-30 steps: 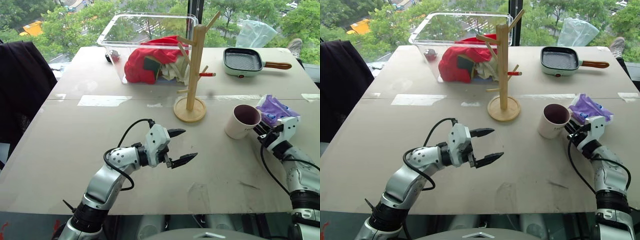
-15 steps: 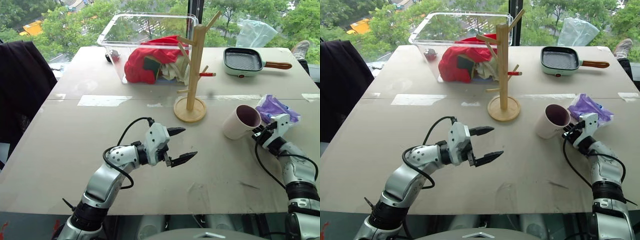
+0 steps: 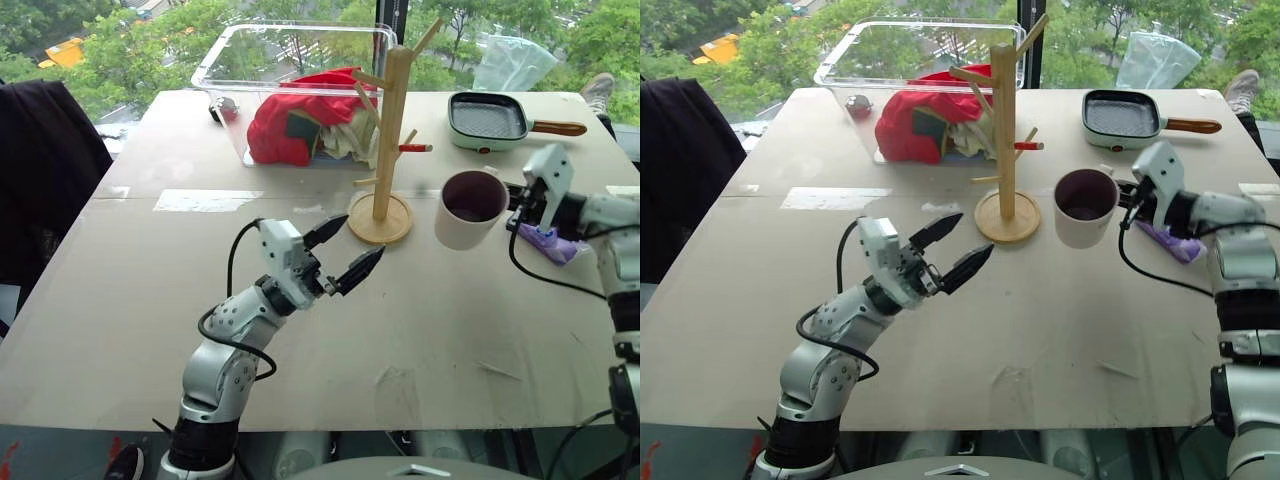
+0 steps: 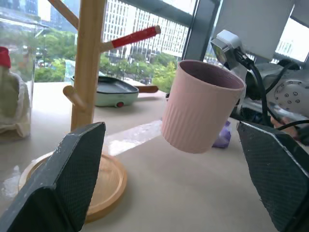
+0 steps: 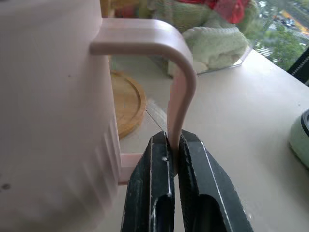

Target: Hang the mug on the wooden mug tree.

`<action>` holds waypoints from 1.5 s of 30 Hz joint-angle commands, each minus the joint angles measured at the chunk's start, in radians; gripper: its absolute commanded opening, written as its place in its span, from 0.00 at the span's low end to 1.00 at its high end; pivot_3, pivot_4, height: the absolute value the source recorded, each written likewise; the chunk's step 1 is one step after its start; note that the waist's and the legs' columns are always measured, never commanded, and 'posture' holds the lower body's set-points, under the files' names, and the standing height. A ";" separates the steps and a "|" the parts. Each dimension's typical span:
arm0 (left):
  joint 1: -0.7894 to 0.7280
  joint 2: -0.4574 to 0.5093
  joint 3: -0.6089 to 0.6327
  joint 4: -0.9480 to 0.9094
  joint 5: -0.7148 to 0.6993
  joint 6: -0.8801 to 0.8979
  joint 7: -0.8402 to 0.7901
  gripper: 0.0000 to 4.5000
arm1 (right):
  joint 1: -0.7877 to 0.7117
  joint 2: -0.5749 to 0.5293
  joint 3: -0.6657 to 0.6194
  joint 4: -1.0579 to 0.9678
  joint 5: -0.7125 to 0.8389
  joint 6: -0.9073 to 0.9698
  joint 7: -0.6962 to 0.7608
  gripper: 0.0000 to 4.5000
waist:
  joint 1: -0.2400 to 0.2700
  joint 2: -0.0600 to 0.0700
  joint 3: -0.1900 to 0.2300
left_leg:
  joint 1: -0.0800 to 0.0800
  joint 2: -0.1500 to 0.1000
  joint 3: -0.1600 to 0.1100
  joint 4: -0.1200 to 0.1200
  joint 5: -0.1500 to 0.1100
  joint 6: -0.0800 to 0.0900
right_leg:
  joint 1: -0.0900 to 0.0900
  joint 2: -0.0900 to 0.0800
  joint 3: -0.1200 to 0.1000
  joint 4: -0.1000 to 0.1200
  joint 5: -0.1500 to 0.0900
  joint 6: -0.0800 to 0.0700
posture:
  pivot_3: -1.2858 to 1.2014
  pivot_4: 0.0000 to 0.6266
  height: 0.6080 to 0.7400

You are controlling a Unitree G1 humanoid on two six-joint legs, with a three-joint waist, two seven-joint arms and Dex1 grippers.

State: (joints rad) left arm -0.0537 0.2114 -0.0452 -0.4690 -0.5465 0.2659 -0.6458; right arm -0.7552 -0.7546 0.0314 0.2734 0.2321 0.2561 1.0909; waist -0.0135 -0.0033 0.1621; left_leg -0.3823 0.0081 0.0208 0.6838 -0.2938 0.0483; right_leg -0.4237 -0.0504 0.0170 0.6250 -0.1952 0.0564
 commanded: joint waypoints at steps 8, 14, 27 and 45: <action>0.060 -0.025 -0.020 -0.056 -0.022 -0.089 -0.004 1.00 | -0.199 -0.043 0.113 -0.213 -0.059 0.266 0.029 0.00 | 0.017 -0.002 0.001 | -0.002 -0.002 -0.001 0.000 0.000 0.000 | 0.000 -0.004 -0.002 -0.002 -0.002 -0.004 | 0.52 0.24 1.00; 0.069 -0.027 -0.040 -0.045 -0.009 -0.115 -0.009 1.00 | -0.251 -0.026 0.153 -0.255 -0.080 0.332 0.030 0.00 | 0.017 -0.002 0.001 | -0.002 -0.001 -0.002 0.000 0.000 0.000 | 0.000 -0.004 -0.004 -0.002 -0.002 -0.004 | 0.52 0.24 1.00; 0.044 -0.040 -0.032 -0.022 -0.007 -0.163 0.005 1.00 | -0.321 0.044 0.185 -0.175 -0.164 0.331 -0.055 0.31 | 0.007 -0.002 0.001 | -0.002 -0.002 -0.001 0.000 0.000 0.000 | 0.000 -0.004 -0.004 -0.002 -0.002 -0.004 | 0.52 0.24 1.00; 0.120 0.139 -0.005 0.026 0.138 -0.025 0.089 1.00 | 0.402 0.060 -0.343 -0.511 0.203 0.279 -0.051 0.99 | 0.025 -0.003 0.001 | -0.003 -0.001 -0.002 -0.002 -0.001 0.002 | -0.001 -0.002 -0.004 -0.003 0.000 0.000 | 0.52 0.24 1.00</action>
State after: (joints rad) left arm 0.0346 0.3183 -0.0698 -0.4386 -0.4317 0.2338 -0.5490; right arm -0.4320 -0.7225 -0.2138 -0.1525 0.3718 0.5979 1.0560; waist 0.0119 -0.0063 0.1629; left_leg -0.3850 0.0071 0.0185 0.6823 -0.2949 0.0500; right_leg -0.4238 -0.0523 0.0127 0.6217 -0.1952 0.0568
